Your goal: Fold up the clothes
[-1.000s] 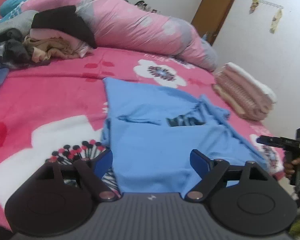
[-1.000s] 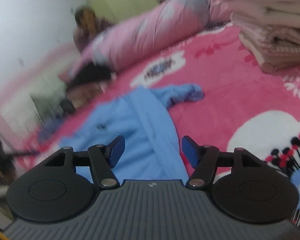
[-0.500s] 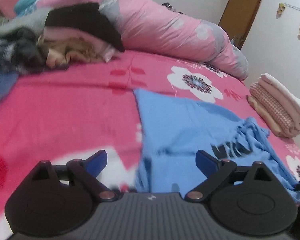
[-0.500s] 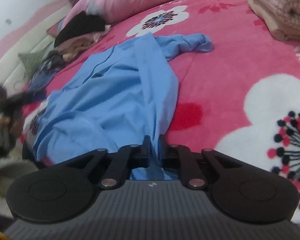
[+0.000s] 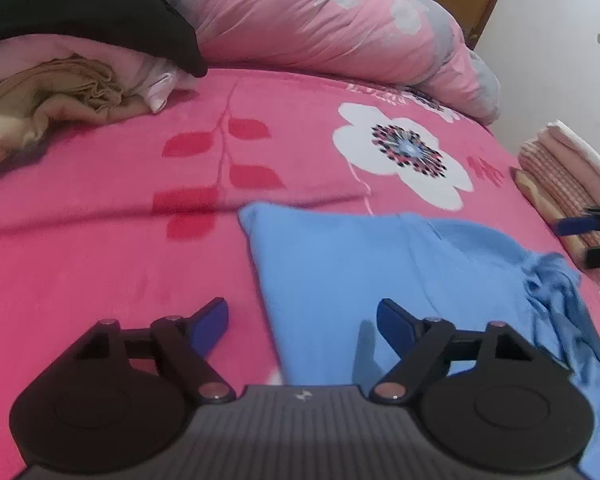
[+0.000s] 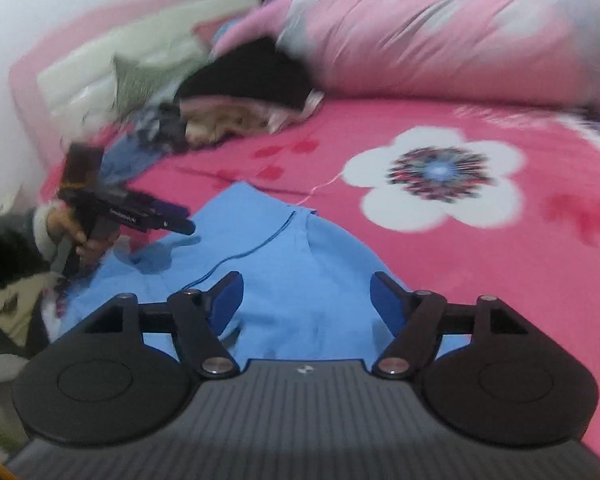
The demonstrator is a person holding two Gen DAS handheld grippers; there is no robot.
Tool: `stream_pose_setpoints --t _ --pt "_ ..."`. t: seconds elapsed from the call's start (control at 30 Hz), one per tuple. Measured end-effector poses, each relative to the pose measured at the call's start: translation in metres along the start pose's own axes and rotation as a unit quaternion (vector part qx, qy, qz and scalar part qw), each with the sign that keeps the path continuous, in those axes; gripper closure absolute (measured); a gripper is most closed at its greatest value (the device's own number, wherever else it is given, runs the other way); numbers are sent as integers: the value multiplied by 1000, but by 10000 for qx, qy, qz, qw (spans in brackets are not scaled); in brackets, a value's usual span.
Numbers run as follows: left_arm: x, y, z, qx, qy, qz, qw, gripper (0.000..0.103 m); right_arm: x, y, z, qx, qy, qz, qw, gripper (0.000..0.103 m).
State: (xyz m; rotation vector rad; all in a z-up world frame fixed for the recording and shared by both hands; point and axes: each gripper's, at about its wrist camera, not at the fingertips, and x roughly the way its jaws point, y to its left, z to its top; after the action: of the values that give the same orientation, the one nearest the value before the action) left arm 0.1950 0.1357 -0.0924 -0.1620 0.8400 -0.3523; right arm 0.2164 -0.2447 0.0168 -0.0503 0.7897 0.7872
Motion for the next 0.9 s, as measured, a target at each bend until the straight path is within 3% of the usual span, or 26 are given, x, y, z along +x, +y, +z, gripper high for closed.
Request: stream_pose_setpoints --t 0.13,0.27,0.33,0.4,0.43,0.47,0.67,0.9 --pt "19 2 11 208 -72 -93 9997 30 78 -21 33 -237 672 17 9975 32" --pt "30 -1 11 524 -304 -120 9981 53 129 -27 43 -396 1413 260 9888 31" --pt "31 -3 9 631 -392 -153 9971 64 134 -16 44 -637 1475 233 9867 34" --pt "33 -4 7 643 -436 -267 9966 86 133 -7 44 -802 1451 210 9859 59" --pt "33 -5 7 626 -453 -294 9966 92 133 -4 44 -794 1430 179 9864 88" --pt "33 -6 7 611 -473 -316 9965 94 133 0 44 -806 1422 130 9865 100" --pt "15 -12 16 729 -1053 34 9918 95 124 33 58 -1736 994 -584 9781 102" --pt "5 7 61 637 -1771 477 9810 95 132 39 118 -2474 214 -1076 9627 102"
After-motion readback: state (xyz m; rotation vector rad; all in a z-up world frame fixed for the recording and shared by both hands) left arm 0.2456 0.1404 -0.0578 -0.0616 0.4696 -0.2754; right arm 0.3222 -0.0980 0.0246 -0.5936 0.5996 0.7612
